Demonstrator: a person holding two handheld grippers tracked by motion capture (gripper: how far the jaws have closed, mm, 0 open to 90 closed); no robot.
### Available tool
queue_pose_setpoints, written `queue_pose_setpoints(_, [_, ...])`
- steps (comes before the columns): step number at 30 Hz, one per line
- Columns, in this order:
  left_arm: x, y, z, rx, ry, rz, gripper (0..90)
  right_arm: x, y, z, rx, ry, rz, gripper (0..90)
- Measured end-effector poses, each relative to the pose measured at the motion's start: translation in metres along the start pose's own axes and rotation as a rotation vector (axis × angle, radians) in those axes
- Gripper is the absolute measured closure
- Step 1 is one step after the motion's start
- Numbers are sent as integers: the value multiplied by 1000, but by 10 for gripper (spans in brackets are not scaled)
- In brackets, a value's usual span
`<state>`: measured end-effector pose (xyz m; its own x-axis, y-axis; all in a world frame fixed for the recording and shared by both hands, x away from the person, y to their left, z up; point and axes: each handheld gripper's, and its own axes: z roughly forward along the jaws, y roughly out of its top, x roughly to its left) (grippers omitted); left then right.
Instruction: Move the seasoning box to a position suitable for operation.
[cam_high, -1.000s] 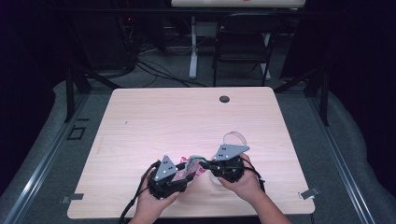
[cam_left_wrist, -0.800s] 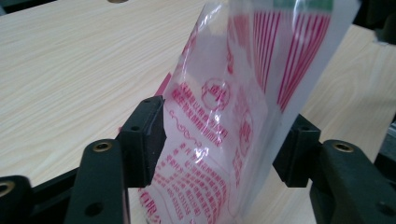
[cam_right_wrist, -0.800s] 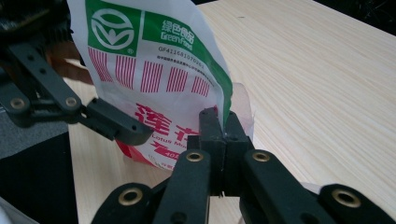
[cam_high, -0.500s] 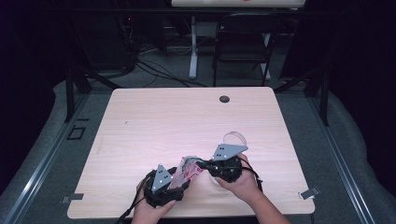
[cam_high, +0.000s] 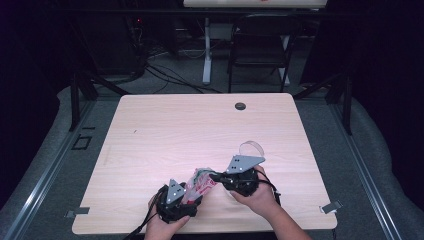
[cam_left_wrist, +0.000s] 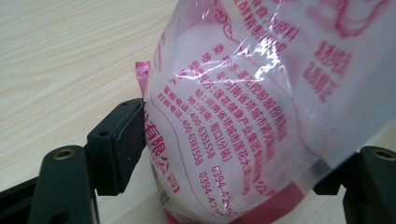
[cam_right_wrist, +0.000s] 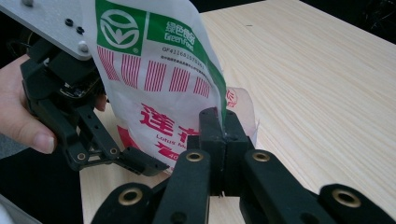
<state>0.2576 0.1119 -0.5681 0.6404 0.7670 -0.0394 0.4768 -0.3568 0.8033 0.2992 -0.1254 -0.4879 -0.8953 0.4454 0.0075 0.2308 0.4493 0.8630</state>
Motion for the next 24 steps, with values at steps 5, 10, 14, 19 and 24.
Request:
queue_pose_setpoints(5, [2, -2, 7, 24, -10, -15, 230, 0, -1, 0, -2, -5, 0, 900])
queue_pose_setpoints(10, [3, -2, 13, 52, -11, -20, 220, 1, -1, 0, -3, -7, -2, 900])
queue_pose_setpoints(14, [6, -4, 16, 65, -28, -52, 211, 1, -1, 0, -2, -9, -2, 900])
queue_pose_setpoints(19, [6, -5, 22, 101, -30, -52, 210, 0, -3, -1, -5, -6, 2, 900])
queue_pose_setpoints(24, [2, -5, 26, 131, 1, -15, 213, 1, -3, -1, -2, -11, -1, 900])
